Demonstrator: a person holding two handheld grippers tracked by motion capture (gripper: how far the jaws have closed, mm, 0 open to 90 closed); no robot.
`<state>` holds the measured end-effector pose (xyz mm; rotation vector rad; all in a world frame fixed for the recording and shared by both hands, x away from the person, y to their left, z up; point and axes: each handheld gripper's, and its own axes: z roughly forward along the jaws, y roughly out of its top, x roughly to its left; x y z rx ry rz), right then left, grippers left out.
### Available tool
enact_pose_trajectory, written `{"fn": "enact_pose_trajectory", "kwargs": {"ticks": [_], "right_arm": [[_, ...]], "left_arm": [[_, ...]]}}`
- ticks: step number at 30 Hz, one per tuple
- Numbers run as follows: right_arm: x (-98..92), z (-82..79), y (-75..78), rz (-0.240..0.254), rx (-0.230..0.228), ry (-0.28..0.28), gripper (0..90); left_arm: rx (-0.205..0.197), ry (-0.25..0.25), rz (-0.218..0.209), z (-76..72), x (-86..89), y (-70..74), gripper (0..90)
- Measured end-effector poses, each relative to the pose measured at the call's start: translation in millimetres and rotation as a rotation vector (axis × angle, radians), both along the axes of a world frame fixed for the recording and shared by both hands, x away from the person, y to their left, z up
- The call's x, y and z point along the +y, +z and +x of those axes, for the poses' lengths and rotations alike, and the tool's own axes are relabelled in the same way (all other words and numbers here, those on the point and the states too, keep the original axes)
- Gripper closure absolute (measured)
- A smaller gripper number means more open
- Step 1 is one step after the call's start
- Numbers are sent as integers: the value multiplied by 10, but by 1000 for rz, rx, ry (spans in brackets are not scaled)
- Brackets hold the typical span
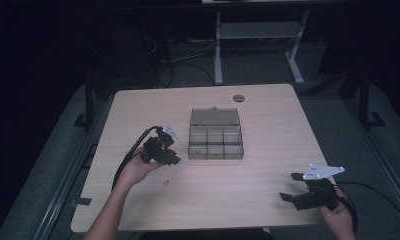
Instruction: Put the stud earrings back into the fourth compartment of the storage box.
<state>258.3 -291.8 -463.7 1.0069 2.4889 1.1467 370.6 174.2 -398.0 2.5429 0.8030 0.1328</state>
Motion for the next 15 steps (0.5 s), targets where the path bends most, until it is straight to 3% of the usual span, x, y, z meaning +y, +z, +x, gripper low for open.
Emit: {"fn": "enact_pose_trajectory", "kwargs": {"ticks": [15], "right_arm": [[25,3,-3,-5,3,6,140]], "left_arm": [[8,10,-9,-210,162,-119,618]]}}
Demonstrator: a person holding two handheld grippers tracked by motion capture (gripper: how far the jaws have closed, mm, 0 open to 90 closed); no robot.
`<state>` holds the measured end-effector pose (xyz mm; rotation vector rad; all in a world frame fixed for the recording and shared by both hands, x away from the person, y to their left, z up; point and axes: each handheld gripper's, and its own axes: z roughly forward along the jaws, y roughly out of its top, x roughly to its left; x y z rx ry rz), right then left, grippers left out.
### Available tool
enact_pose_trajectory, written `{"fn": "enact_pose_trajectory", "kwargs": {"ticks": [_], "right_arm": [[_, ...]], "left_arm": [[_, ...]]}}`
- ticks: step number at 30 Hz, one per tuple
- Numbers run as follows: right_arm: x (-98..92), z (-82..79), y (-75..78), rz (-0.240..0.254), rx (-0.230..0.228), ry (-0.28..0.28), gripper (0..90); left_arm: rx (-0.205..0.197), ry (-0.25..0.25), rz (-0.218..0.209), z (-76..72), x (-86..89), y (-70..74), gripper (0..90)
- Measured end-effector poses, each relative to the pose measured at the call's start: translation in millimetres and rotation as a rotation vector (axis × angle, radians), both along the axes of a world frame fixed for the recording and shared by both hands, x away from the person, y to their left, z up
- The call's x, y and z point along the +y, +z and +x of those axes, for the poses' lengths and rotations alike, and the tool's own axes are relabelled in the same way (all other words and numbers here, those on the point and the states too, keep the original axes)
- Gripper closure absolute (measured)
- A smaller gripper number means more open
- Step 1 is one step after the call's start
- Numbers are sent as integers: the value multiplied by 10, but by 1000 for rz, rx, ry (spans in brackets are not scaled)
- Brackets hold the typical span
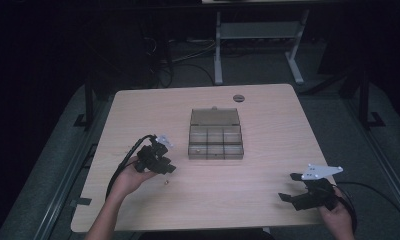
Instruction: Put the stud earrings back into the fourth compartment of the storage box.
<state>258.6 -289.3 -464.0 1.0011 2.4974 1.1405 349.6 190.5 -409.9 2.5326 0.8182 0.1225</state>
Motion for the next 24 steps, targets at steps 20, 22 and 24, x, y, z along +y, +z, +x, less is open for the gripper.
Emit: {"fn": "enact_pose_trajectory", "kwargs": {"ticks": [20,22,24], "right_arm": [[20,-1,-1,-5,6,1,140],[17,-3,0,-2,1,-1,141],[12,-4,2,-2,-1,0,141]], "left_arm": [[28,-1,-1,-230,145,-191,609],[33,-6,7,-242,158,-198,608],[36,-4,3,-259,170,-205,611]]}}
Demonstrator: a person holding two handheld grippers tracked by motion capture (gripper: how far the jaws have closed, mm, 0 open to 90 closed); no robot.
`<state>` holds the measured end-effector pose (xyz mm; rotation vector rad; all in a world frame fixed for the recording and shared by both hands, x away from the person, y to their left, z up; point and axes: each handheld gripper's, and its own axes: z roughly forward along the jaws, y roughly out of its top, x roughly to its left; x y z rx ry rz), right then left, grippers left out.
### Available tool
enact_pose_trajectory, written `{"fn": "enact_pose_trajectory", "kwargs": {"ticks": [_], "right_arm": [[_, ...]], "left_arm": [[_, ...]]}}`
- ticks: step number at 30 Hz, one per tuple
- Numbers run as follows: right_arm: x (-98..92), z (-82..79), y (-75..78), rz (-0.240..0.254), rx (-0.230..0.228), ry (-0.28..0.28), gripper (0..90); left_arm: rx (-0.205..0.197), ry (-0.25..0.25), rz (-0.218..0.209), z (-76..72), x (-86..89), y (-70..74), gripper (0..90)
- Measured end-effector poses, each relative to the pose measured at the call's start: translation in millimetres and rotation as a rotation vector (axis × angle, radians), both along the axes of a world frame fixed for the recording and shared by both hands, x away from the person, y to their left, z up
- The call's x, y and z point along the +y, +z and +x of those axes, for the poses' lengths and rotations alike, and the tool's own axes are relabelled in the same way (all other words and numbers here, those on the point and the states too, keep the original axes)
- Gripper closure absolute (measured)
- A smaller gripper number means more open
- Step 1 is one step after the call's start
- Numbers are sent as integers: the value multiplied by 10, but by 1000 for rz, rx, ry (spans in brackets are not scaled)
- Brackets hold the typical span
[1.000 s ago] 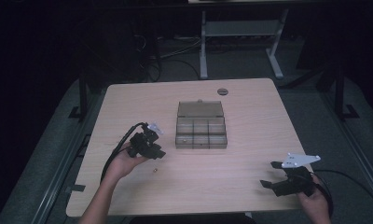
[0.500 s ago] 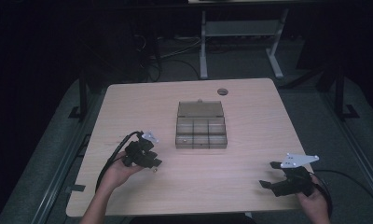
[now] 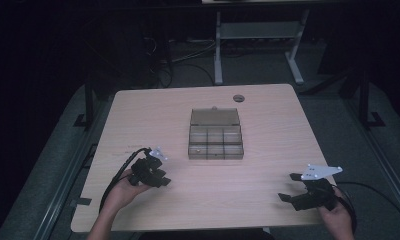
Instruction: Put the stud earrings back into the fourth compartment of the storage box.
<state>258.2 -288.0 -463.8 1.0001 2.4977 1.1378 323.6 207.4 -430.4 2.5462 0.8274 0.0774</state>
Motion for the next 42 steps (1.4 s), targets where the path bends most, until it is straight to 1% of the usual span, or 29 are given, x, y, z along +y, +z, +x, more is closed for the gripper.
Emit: {"fn": "enact_pose_trajectory", "kwargs": {"ticks": [3,8,9,12,16,23,35,42], "right_arm": [[-1,1,0,0,0,2,141],[-5,-1,2,3,-2,5,141],[-7,-3,2,5,-2,3,141],[-18,-4,7,3,-3,2,141],[-22,-4,7,3,-4,5,141],[-17,-8,14,4,-2,2,141],[-17,-8,15,5,-6,4,141],[-21,-3,13,4,-9,2,141]], "left_arm": [[0,8,-4,-9,13,-21,613],[16,0,9,-23,10,-58,641],[16,-13,28,-18,12,-59,650],[15,-13,31,-17,1,-90,671],[19,-19,32,-18,2,-99,720],[17,-26,41,-21,9,-99,834],[13,-26,39,-10,13,-89,842],[11,-19,15,-10,33,-63,842]]}}
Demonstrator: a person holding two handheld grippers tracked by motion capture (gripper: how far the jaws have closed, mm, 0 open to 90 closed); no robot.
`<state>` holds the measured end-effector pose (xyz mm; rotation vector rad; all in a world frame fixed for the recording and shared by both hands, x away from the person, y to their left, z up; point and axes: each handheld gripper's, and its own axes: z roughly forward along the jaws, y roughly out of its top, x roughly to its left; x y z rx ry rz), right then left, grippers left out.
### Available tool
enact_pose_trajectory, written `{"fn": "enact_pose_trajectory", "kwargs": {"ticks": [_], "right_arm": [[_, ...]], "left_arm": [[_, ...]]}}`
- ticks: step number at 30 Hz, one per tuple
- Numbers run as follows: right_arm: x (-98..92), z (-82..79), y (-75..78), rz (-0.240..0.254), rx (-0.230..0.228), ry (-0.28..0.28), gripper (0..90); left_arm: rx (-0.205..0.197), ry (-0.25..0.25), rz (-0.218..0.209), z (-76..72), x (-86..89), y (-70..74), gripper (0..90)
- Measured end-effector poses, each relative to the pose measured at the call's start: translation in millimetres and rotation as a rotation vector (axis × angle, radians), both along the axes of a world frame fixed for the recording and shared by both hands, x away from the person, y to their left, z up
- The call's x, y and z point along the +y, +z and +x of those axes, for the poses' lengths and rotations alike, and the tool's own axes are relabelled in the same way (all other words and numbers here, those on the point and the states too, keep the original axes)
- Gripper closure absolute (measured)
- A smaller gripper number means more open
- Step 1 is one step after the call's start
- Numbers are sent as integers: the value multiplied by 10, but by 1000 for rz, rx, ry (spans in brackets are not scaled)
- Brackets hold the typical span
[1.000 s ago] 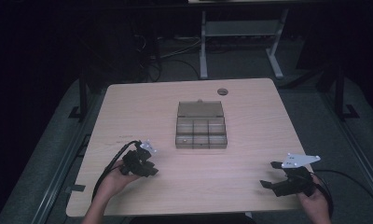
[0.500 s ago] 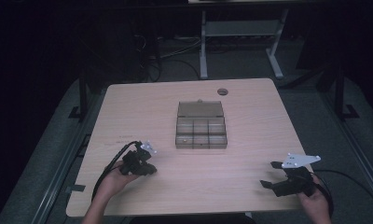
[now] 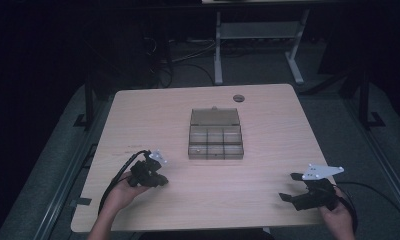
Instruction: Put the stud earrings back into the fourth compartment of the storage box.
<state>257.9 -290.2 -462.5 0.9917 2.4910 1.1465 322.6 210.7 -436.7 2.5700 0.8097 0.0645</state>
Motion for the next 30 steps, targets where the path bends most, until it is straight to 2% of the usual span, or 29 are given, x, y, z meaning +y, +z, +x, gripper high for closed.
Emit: {"fn": "enact_pose_trajectory", "kwargs": {"ticks": [15,18,20,22,24,30], "right_arm": [[16,2,-3,4,4,-8,141],[12,3,-3,4,3,-13,141],[17,4,-2,7,2,-13,141],[26,4,0,3,-1,-8,141],[35,4,-2,2,3,-8,141],[47,10,-15,-1,9,-7,141]], "left_arm": [[-4,-3,-14,34,-25,40,843],[-5,-5,-22,59,-56,90,843],[-13,-5,-44,70,-84,135,843],[-26,-15,-34,87,-114,195,844],[-29,-12,-45,113,-132,238,844],[-32,-20,-43,206,-190,294,845]]}}
